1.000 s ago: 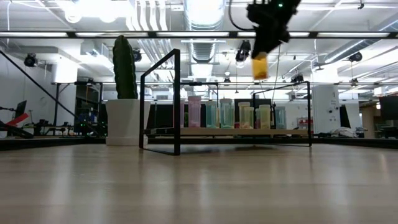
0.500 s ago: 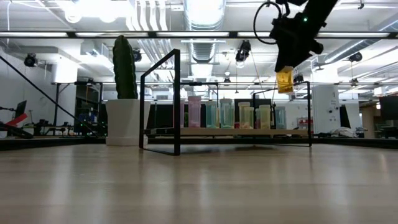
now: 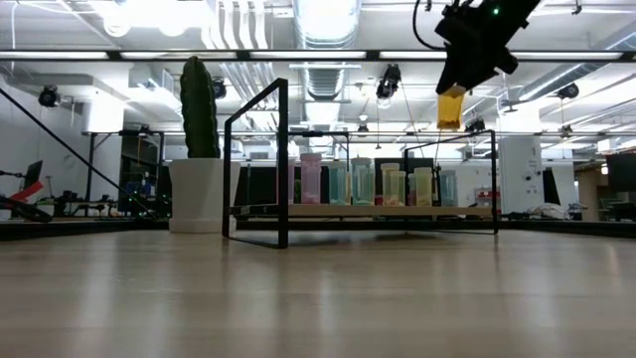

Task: Pick and place medicine bottles onto shelf by color
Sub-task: Put the orange pill bottle on the shelf aligned with the other orange pill bottle

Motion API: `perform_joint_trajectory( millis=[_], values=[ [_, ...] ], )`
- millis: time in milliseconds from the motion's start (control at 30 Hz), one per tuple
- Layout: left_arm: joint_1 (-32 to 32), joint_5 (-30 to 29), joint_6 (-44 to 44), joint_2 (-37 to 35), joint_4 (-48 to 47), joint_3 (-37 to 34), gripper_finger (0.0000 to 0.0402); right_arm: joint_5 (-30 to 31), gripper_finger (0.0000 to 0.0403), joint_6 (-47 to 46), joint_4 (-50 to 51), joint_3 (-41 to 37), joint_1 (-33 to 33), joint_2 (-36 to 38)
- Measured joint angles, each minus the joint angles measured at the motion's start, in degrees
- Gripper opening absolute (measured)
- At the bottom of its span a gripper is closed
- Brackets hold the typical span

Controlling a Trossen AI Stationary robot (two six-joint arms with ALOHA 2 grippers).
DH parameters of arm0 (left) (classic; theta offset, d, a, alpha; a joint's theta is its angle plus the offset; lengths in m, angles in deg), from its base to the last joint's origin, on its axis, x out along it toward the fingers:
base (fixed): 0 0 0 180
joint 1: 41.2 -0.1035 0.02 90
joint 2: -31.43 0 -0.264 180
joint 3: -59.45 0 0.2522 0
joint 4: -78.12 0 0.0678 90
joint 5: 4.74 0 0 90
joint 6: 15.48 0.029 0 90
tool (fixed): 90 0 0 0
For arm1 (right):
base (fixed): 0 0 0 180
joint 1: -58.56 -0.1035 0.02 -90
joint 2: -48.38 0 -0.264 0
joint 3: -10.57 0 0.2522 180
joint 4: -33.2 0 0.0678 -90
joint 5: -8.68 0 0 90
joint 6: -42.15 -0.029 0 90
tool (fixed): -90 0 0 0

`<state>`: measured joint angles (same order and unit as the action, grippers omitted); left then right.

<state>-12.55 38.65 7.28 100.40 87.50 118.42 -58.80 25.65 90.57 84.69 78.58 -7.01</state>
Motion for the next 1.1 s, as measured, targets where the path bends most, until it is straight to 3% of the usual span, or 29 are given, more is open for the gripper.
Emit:
perform_joint_trajectory(
  millis=[833, 933, 1033, 1100],
  values=[
    [-1.17, 1.60, -3.00, 0.40, 2.31, -0.46, 0.0286, -0.22, 0.0203, -3.70, -1.07, 3.21, -17.34, 0.14],
    [-1.20, 8.00, -4.78, 0.37, 1.03, -0.48, 0.0286, -0.20, 0.0203, -3.35, -1.09, 2.74, -19.28, 0.14],
    [-1.85, 24.19, -7.41, -1.12, -7.44, -0.40, 0.0286, -0.18, 0.0203, -2.89, -1.07, 1.86, -20.53, 0.14],
    [-2.20, 29.63, -7.39, -2.72, -12.10, -0.35, 0.0283, -0.17, 0.0203, -2.11, -1.02, 1.36, -20.71, 0.10]
  ],
)
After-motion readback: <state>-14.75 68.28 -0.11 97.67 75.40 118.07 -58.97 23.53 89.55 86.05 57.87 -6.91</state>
